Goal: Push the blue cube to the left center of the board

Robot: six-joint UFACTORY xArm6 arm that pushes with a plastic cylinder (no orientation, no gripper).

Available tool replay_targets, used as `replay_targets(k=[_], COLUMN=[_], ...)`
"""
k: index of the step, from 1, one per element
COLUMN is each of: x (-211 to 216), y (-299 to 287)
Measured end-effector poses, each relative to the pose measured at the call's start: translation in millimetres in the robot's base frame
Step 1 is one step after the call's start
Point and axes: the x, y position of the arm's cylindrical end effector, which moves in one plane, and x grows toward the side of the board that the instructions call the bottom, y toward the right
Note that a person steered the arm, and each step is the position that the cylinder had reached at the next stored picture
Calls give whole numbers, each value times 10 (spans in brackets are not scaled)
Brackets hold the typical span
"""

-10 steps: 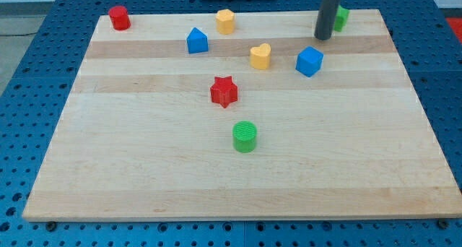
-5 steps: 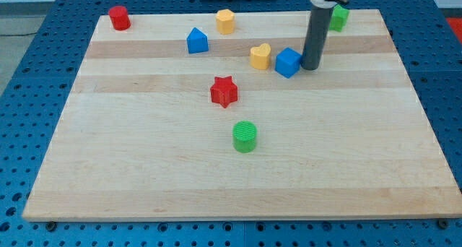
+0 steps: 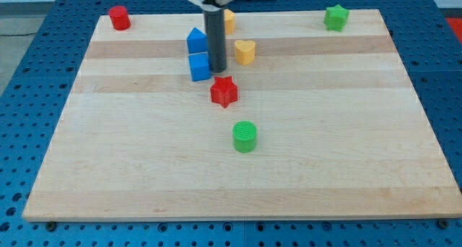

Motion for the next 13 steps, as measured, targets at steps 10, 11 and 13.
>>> replay_targets(k=[10, 11, 13], x=[128, 266, 267], y=[-2459, -2468, -2284])
